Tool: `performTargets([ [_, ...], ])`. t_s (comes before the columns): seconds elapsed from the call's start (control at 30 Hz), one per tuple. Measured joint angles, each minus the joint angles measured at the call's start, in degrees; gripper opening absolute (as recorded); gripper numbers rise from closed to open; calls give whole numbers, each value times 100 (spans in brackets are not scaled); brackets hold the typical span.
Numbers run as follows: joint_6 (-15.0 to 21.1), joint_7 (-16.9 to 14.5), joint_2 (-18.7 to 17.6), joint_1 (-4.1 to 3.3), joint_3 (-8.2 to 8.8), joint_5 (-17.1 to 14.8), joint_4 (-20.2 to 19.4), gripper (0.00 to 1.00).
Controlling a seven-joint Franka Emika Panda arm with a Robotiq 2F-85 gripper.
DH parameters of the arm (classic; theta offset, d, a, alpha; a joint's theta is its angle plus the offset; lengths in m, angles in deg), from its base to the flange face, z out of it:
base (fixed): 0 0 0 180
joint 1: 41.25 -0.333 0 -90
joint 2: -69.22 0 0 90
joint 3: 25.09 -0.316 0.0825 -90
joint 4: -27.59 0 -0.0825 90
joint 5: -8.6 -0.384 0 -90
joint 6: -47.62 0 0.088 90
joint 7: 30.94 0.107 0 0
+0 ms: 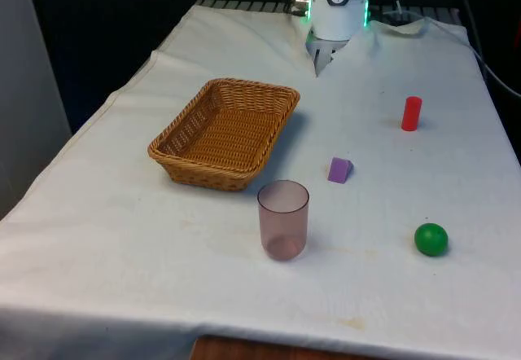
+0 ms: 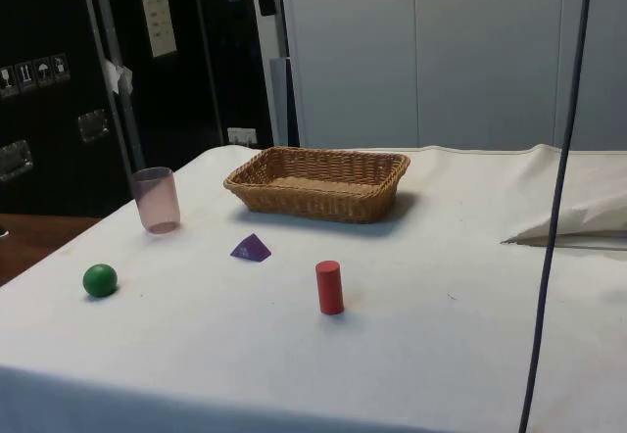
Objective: Pick up the triangular block and place it into the basket.
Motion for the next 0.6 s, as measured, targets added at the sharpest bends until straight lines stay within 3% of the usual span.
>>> performTargets([
  [0.6,378,453,-625,-6,-218,-46,395,100],
])
